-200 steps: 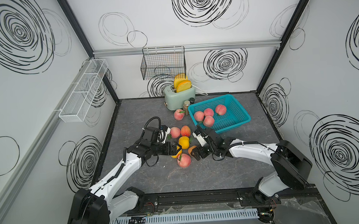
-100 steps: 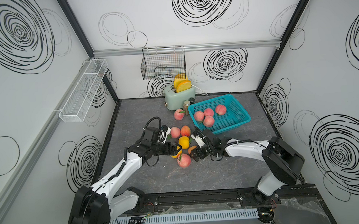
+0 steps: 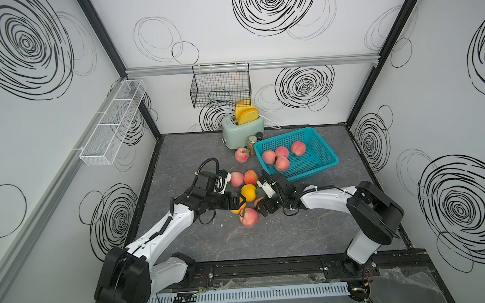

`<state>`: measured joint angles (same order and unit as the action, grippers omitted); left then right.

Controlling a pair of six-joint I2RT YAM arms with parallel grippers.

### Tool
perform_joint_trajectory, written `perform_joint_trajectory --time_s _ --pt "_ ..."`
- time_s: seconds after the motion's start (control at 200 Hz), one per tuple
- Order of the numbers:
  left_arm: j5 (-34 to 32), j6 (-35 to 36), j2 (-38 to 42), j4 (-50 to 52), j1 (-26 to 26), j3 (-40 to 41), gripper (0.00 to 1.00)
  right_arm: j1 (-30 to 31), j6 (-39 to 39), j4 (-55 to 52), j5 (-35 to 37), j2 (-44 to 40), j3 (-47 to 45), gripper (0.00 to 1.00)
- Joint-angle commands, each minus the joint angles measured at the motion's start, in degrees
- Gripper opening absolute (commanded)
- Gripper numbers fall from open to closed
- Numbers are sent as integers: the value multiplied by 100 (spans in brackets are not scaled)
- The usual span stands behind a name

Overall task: Put the peaches into the basket
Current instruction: Pick up the peach from the center of the board.

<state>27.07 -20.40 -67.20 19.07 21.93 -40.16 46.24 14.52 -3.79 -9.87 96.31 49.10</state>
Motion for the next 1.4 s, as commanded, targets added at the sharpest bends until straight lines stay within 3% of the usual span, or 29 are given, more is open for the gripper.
perform_joint_trajectory --time_s 0.0,0.51,1.396 --pt "59 24 -39 -244 -53 -27 98 -44 -87 85 -63 130 157 90" --pt "66 5 -47 -228 -55 -96 98 -71 -143 -34 -31 2 146 73" --pt "-80 20 -61 -98 60 -467 98 -89 -244 -729 115 -959 203 71"
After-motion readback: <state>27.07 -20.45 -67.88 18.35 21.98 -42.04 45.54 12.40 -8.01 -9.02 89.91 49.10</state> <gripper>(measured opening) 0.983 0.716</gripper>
